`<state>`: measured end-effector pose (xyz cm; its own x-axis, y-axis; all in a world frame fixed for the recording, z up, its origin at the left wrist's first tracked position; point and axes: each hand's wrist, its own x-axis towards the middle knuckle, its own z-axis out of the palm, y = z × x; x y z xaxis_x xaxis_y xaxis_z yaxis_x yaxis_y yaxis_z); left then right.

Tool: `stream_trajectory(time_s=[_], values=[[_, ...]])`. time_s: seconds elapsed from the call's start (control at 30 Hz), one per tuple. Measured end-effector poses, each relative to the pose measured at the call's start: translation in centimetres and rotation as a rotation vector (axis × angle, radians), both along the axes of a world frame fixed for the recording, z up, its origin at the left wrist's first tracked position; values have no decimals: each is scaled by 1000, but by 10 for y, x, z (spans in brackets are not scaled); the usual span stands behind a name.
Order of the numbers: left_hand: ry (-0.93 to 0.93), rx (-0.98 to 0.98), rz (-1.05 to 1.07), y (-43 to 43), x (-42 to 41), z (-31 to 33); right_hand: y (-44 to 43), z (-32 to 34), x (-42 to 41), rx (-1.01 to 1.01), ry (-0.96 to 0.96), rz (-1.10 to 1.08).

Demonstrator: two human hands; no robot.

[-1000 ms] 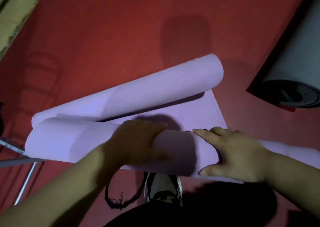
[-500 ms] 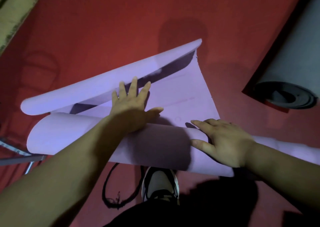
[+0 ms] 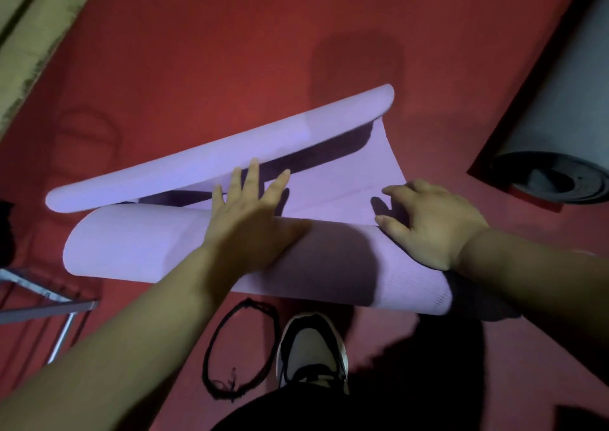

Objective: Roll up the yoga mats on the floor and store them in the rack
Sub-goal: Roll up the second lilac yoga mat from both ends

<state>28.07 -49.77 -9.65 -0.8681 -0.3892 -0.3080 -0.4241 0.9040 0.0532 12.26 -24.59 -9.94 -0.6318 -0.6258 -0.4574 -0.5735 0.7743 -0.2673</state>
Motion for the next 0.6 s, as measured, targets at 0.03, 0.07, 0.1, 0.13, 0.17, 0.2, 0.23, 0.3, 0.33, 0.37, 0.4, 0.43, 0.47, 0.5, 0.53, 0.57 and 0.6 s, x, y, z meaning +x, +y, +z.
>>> stream_trajectory(time_s=[0.03,0.07,0.1,0.13,0.17,0.2,0.23,0.3,0.33,0.37,0.4,0.43,0.47,0.5,0.53,0.57,0.6], values=[[2,6,10,-1,-1,0,0,3,4,-24,42,-19],[4,15,25,-3,-4,-1,1,6,11,-65,88,-42],[3,24,40,-6,-8,-3,3,9,21,-110,125,-55],[-2,31,56,-9,-13,-4,6,11,34,-138,143,-45],[-13,41,72,-12,-18,-5,10,12,48,-136,155,-6],[-31,54,83,-14,-22,-6,13,11,60,-108,175,48],[-53,65,87,-15,-25,-7,16,8,67,-71,201,90],[-55,76,93,-16,-26,-7,17,4,68,-17,221,95],[-31,79,100,-15,-26,-5,14,4,64,-3,219,79],[-1,80,102,-14,-25,-4,11,6,59,12,208,72],[32,72,91,-12,-24,-2,8,7,54,24,199,77],[63,51,61,-9,-21,0,5,8,50,34,185,86],[91,19,17,-6,-16,2,3,9,46,41,170,90],[112,-18,-36,-1,-9,3,2,10,42,45,155,87],[133,-50,-94,4,1,3,-1,12,38,43,142,77],[163,-69,-156,9,11,3,-3,13,34,38,130,66],[201,-79,-225,13,22,1,-6,14,30,32,116,57]])
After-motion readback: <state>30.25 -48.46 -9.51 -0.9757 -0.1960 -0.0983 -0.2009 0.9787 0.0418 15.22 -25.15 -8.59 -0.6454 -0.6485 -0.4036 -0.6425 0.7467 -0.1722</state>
